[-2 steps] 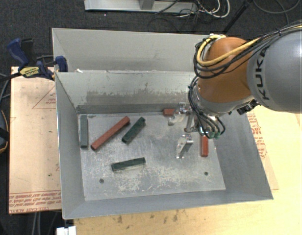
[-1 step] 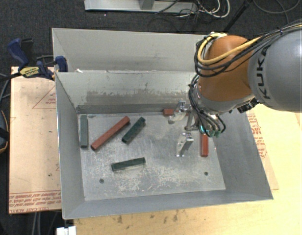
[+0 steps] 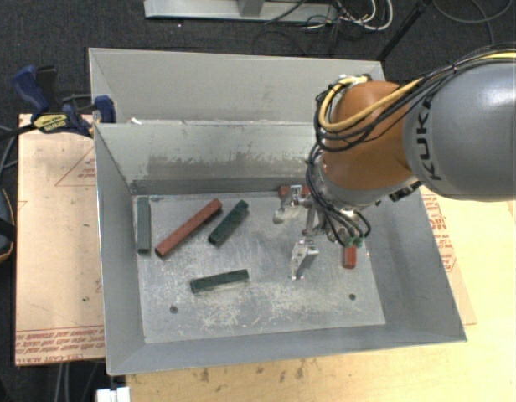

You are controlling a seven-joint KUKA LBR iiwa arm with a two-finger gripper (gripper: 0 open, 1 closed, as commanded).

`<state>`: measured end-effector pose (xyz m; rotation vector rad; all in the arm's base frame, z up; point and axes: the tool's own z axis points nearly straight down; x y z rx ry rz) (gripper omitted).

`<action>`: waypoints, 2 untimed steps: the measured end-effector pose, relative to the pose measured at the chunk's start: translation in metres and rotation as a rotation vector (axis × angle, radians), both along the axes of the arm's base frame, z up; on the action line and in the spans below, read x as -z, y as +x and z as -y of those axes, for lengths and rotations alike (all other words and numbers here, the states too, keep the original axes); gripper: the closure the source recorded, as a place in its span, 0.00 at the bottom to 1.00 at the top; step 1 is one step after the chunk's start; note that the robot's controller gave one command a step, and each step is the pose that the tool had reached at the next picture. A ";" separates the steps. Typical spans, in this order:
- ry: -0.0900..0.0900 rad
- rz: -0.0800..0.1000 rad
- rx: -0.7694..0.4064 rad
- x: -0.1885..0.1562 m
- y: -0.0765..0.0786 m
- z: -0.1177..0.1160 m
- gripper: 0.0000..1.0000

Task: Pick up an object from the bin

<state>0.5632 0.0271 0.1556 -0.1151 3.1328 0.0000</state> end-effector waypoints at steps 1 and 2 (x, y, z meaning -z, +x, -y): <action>0.001 -0.003 0.003 0.072 0.047 -0.054 1.00; 0.001 -0.004 0.003 0.071 0.047 -0.054 0.00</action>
Offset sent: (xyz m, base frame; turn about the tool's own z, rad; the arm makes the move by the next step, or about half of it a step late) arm 0.0000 0.0000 0.0000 0.0000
